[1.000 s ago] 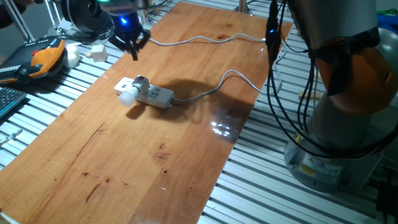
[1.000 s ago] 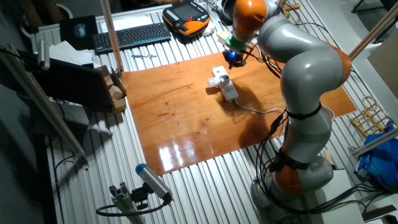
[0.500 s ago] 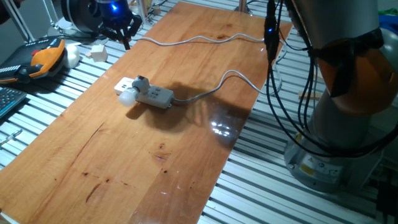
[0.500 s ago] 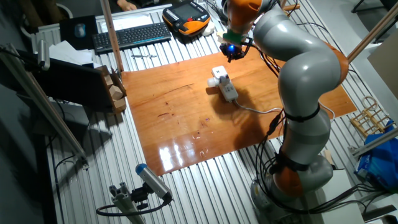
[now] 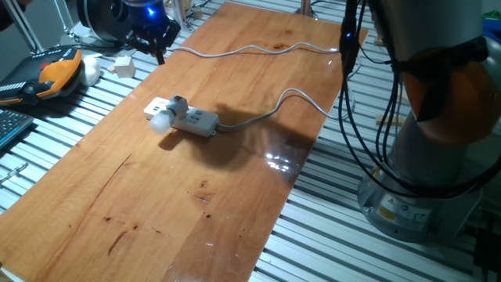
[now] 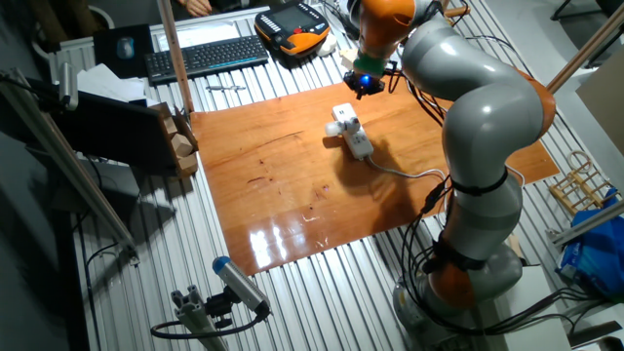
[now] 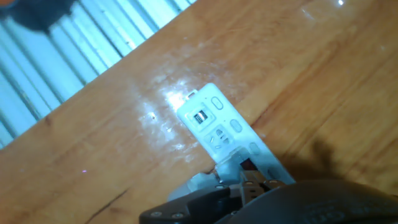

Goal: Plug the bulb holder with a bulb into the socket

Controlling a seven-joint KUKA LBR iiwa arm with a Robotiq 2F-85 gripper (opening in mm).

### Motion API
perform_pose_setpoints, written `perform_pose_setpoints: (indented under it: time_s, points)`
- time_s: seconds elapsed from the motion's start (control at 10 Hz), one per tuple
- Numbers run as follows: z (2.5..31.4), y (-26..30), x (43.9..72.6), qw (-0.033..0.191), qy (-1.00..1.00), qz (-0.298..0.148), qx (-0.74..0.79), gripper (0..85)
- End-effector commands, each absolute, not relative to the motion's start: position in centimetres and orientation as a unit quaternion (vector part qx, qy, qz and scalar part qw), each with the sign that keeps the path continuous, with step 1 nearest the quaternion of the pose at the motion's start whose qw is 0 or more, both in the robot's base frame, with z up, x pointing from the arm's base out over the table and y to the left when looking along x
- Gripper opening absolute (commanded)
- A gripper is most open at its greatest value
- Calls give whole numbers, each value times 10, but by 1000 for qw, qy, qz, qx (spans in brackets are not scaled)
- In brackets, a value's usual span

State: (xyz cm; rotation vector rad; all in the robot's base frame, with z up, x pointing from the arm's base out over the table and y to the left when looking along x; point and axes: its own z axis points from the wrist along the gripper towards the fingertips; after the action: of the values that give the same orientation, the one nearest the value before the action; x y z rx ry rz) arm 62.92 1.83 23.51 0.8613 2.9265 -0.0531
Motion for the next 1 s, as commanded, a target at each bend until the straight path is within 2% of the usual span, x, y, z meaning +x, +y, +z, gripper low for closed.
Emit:
perform_pose_setpoints:
  time_s: [0.0, 0.5, 0.9]
  points:
    - [234, 19, 628, 48, 998, -2, -35, 0]
    - [229, 16, 629, 48, 998, 15, -33, 0]
    - [223, 24, 625, 49, 998, 1, -49, 0]
